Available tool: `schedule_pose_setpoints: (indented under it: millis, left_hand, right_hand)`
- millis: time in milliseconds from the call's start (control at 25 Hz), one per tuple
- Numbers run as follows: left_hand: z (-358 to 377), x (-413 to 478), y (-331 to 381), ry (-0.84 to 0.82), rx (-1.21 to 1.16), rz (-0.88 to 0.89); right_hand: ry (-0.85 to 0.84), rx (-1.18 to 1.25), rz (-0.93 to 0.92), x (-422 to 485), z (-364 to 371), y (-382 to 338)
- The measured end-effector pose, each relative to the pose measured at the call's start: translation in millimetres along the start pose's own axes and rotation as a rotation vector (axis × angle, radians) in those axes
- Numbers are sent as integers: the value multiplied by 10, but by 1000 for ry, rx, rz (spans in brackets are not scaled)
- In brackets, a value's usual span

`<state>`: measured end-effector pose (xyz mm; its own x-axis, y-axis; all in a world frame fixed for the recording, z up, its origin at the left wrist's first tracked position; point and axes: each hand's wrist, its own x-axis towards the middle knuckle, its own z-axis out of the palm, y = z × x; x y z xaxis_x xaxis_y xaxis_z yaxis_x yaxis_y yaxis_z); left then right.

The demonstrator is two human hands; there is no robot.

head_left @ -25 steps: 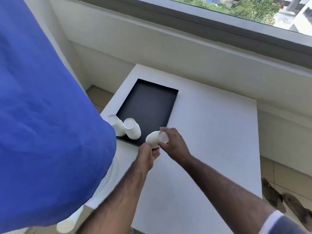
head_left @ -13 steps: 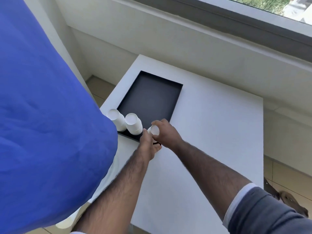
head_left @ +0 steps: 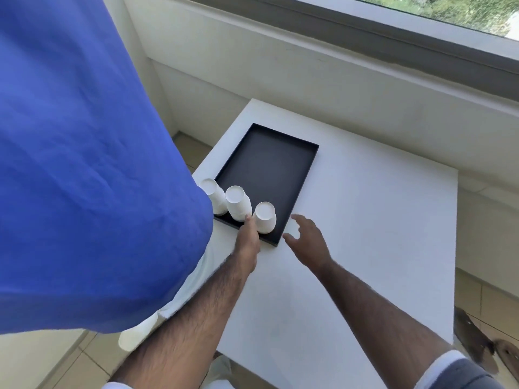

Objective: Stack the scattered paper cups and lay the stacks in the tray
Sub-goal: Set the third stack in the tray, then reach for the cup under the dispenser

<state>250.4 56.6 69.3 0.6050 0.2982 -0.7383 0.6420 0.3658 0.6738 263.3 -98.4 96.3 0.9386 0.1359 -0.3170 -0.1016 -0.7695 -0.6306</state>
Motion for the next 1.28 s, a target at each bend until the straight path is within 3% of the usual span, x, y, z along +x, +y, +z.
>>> schedule_pose_setpoints:
  millis: [200, 480, 680, 880, 960, 1120, 1280]
  left_hand:
    - [-224, -421, -392, 32, 191, 9]
    - [-931, -1332, -774, 141, 281, 8]
    - [-1799, -1754, -1089, 312, 393, 286]
    - [-2643, -1761, -979, 607, 344, 455]
    - [-2881, -1672, -876, 533, 335, 411]
    - [-3256, -1330, -855, 270, 280, 64]
    - [-3292, -1228, -776, 121, 154, -92]
  right_hand:
    - [-11, 197, 167, -658, 114, 417]
    - [-353, 314, 248, -1341, 469, 543]
    - [-487, 340, 283, -1711, 672, 300]
    - [-504, 382, 312, -1879, 1205, -234]
    - [-500, 421, 344, -1955, 1521, -491]
    - [-568, 514, 356, -2107, 2065, -1012]
    - [-557, 581, 348, -2158, 2363, -1301]
